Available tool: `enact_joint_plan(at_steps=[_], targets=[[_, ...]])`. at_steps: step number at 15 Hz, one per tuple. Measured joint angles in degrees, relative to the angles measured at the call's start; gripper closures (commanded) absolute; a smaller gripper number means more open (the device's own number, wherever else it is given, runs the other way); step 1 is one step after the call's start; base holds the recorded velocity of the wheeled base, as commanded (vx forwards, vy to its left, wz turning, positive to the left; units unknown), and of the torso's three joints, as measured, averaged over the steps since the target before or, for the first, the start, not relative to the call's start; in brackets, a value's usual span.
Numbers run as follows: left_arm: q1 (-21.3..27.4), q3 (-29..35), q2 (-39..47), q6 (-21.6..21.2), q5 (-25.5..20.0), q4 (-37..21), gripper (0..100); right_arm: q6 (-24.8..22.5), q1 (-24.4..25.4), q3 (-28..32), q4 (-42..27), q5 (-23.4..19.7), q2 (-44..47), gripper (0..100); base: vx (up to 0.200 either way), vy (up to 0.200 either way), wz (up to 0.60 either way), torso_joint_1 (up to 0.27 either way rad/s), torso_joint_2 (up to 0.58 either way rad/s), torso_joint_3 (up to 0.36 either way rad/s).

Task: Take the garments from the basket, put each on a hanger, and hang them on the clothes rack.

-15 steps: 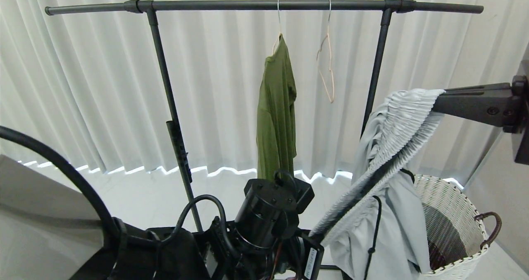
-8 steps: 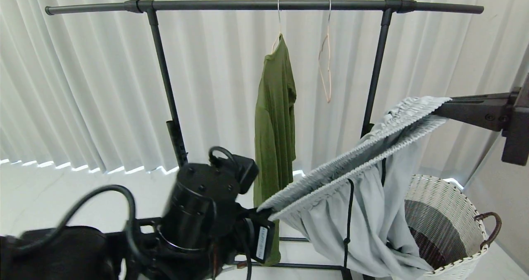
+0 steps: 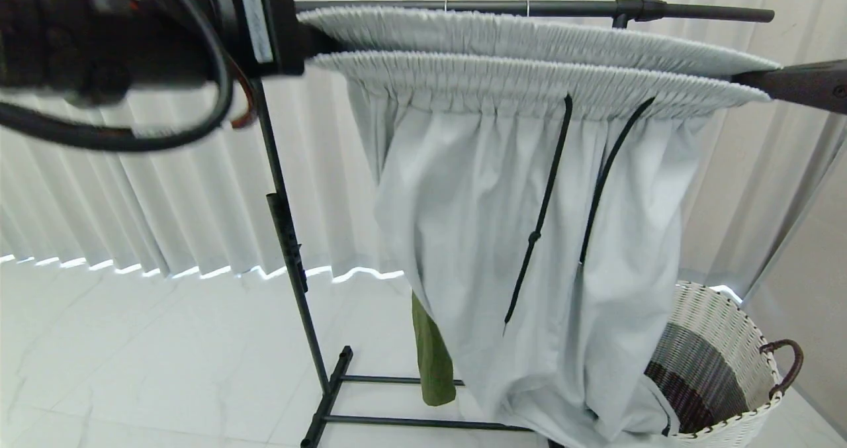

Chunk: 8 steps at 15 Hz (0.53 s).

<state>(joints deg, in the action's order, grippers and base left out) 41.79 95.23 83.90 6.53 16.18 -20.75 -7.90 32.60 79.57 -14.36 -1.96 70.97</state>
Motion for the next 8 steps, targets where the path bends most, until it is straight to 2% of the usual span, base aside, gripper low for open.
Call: enact_joint_plan(at_steps=[2,4,8], targets=[[-0.8,10.3,2.2,-6.3,0.1,-3.4,100,-0.3,-0.5,7.8,-5.3,-0.1,1.7,100,0.000,0.000,0.00,0.000,0.00,0.000],[-0.7,15.1,4.3,-11.2,0.7,-5.4,100,-1.0,-0.7,14.6,-10.2,-0.2,3.4,100,0.000,0.000,0.00,0.000,0.00,0.000],[5.1,11.0,5.2,-12.1,6.4,-6.2,100,-1.6,0.2,17.8,-17.8,-0.1,3.3,100,0.000,0.000,0.00,0.000,0.00,0.000]])
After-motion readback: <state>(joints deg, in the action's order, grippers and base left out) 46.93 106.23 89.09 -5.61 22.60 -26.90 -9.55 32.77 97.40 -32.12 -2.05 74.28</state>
